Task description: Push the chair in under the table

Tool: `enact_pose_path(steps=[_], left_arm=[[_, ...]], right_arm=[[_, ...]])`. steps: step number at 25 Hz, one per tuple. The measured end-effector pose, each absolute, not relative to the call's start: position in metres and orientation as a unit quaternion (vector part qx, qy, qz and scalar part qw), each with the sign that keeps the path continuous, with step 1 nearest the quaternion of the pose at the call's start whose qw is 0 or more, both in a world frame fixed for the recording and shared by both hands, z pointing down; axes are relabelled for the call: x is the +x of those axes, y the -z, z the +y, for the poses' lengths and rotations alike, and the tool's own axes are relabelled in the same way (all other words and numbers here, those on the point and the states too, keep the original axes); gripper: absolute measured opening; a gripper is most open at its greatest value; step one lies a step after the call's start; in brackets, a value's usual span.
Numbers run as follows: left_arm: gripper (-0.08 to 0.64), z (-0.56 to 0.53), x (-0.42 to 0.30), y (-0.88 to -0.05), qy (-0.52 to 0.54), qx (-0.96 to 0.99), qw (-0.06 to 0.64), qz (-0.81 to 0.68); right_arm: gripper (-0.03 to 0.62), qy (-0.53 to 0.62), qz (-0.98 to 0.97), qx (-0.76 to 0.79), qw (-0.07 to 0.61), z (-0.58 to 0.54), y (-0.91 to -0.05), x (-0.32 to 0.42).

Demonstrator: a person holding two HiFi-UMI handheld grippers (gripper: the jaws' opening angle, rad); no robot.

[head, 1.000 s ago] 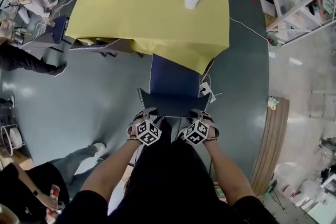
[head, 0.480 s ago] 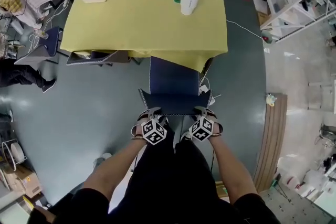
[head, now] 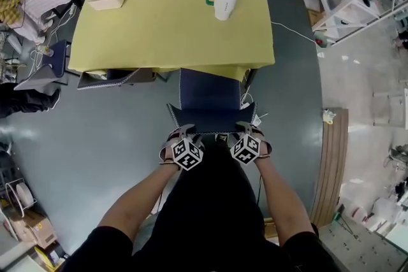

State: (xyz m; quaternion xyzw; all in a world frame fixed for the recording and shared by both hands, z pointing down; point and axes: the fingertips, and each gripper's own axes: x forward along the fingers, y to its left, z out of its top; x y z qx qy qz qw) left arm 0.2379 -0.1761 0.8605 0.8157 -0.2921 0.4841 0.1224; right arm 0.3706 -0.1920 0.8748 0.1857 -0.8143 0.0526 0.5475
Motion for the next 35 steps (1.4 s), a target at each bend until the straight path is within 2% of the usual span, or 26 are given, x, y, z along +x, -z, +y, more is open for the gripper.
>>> enact_pose_path(steps=[35], left_arm=[[0.164,-0.349,0.229,-0.858,-0.481,0.809,0.124,-0.314]], right_arm=[[0.146,-0.045,-0.82,0.168,0.545,-0.366,-0.874,0.361]])
